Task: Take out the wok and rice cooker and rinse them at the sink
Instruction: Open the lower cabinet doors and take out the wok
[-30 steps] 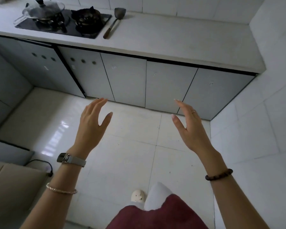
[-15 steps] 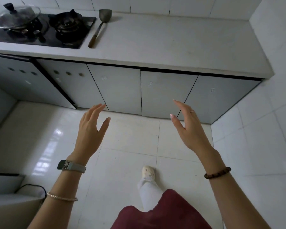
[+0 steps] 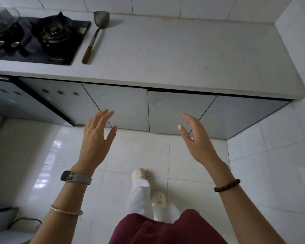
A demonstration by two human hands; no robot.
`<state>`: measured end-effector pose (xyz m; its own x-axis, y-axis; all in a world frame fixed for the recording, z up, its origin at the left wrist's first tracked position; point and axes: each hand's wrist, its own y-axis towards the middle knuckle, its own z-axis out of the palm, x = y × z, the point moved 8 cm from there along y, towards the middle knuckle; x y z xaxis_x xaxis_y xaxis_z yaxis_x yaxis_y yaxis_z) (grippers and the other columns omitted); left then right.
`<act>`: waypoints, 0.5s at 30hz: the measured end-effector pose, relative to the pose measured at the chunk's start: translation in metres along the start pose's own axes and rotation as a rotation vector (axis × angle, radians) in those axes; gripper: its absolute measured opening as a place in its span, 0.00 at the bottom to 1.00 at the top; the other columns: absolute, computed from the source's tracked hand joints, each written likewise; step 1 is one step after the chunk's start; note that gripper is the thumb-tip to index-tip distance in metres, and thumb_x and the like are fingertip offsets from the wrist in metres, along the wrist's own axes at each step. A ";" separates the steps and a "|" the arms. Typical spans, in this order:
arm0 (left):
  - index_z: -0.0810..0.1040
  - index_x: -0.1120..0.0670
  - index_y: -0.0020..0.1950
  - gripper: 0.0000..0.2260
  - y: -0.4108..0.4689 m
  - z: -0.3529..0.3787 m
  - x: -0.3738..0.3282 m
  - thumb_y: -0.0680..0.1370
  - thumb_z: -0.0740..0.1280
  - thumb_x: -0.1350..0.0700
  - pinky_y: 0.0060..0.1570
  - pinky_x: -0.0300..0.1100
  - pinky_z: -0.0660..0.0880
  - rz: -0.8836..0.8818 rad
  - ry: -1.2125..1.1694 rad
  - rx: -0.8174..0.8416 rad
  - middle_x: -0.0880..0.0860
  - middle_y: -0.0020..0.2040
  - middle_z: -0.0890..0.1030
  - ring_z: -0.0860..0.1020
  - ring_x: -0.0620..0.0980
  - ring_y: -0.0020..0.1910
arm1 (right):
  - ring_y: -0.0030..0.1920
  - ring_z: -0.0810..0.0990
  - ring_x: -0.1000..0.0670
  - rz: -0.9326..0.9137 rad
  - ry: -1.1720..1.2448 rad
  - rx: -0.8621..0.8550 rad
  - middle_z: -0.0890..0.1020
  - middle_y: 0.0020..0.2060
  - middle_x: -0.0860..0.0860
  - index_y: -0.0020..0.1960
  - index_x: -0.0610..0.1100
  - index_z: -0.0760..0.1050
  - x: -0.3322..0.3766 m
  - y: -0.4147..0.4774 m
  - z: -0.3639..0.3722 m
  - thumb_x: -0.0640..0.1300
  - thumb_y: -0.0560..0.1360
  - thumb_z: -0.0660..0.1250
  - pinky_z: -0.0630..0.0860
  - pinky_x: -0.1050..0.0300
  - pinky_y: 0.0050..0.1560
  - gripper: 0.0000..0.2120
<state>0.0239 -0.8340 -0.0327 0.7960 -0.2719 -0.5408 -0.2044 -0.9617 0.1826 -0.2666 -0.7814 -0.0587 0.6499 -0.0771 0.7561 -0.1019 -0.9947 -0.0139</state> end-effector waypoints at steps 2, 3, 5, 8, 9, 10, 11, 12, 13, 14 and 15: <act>0.68 0.53 0.72 0.21 0.025 0.010 0.009 0.80 0.61 0.50 0.71 0.58 0.62 0.028 -0.002 0.024 0.54 0.72 0.70 0.65 0.54 0.73 | 0.70 0.65 0.57 0.037 0.031 -0.013 0.66 0.70 0.58 0.74 0.55 0.60 -0.002 0.023 0.006 0.56 0.81 0.55 0.63 0.59 0.67 0.22; 0.68 0.53 0.72 0.21 0.038 0.015 0.014 0.81 0.61 0.50 0.71 0.58 0.62 0.042 -0.007 0.036 0.54 0.72 0.70 0.65 0.54 0.72 | 0.69 0.65 0.57 0.064 0.059 -0.024 0.67 0.70 0.58 0.73 0.54 0.61 -0.003 0.033 0.009 0.56 0.81 0.55 0.63 0.60 0.67 0.22; 0.68 0.53 0.73 0.21 0.064 0.025 0.023 0.81 0.61 0.49 0.71 0.57 0.62 0.062 -0.023 0.062 0.53 0.72 0.69 0.65 0.53 0.73 | 0.67 0.68 0.59 0.121 0.124 -0.052 0.69 0.69 0.57 0.73 0.53 0.63 -0.007 0.056 0.017 0.55 0.81 0.55 0.64 0.60 0.66 0.21; 0.67 0.53 0.73 0.21 0.104 0.036 0.036 0.81 0.59 0.48 0.72 0.58 0.61 0.094 -0.030 0.102 0.54 0.73 0.68 0.63 0.53 0.74 | 0.63 0.71 0.60 0.215 0.283 -0.128 0.72 0.65 0.58 0.70 0.49 0.67 -0.014 0.090 0.031 0.52 0.81 0.57 0.66 0.62 0.65 0.19; 0.67 0.53 0.73 0.22 0.116 0.039 0.041 0.81 0.59 0.48 0.73 0.57 0.60 0.106 -0.028 0.114 0.54 0.73 0.68 0.62 0.52 0.74 | 0.63 0.72 0.60 0.262 0.356 -0.158 0.73 0.64 0.57 0.69 0.48 0.69 -0.019 0.101 0.037 0.51 0.81 0.57 0.67 0.63 0.66 0.18; 0.67 0.53 0.73 0.22 0.129 0.042 0.046 0.81 0.59 0.48 0.73 0.57 0.60 0.114 -0.027 0.125 0.54 0.73 0.68 0.62 0.52 0.74 | 0.62 0.74 0.58 0.327 0.435 -0.190 0.75 0.64 0.56 0.68 0.46 0.70 -0.025 0.112 0.044 0.50 0.81 0.58 0.68 0.63 0.65 0.17; 0.67 0.53 0.73 0.22 0.141 0.045 0.051 0.81 0.58 0.47 0.73 0.57 0.60 0.122 -0.023 0.137 0.54 0.73 0.68 0.62 0.52 0.74 | 0.61 0.77 0.55 0.409 0.527 -0.226 0.77 0.62 0.53 0.66 0.45 0.72 -0.032 0.122 0.051 0.49 0.81 0.58 0.70 0.61 0.64 0.15; 0.67 0.53 0.73 0.22 0.152 0.049 0.055 0.81 0.58 0.47 0.73 0.57 0.60 0.133 -0.017 0.150 0.54 0.73 0.68 0.62 0.52 0.74 | 0.58 0.79 0.52 0.504 0.637 -0.259 0.79 0.60 0.51 0.63 0.44 0.74 -0.042 0.131 0.059 0.48 0.81 0.58 0.72 0.58 0.63 0.14; 0.67 0.53 0.73 0.22 0.162 0.054 0.060 0.82 0.58 0.46 0.73 0.57 0.60 0.146 -0.009 0.163 0.53 0.73 0.68 0.62 0.51 0.74 | 0.56 0.80 0.49 0.601 0.758 -0.276 0.80 0.57 0.48 0.61 0.44 0.75 -0.050 0.139 0.070 0.47 0.81 0.58 0.74 0.55 0.62 0.13; 0.67 0.53 0.73 0.22 0.172 0.059 0.063 0.82 0.57 0.45 0.73 0.56 0.59 0.159 0.000 0.177 0.53 0.73 0.68 0.62 0.51 0.74 | 0.55 0.81 0.48 0.691 0.880 -0.277 0.81 0.56 0.47 0.60 0.43 0.76 -0.059 0.148 0.082 0.47 0.81 0.57 0.75 0.53 0.60 0.13; 0.66 0.52 0.73 0.23 0.180 0.064 0.066 0.81 0.56 0.45 0.74 0.55 0.59 0.170 0.007 0.190 0.53 0.73 0.68 0.62 0.51 0.74 | 0.55 0.81 0.46 0.771 0.998 -0.275 0.81 0.55 0.46 0.60 0.42 0.76 -0.067 0.158 0.095 0.47 0.81 0.57 0.76 0.53 0.57 0.14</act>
<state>0.0037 -1.0278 -0.0879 0.7452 -0.4303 -0.5094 -0.4381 -0.8918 0.1125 -0.2546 -0.9396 -0.1733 -0.4741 -0.4197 0.7740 -0.4250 -0.6609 -0.6186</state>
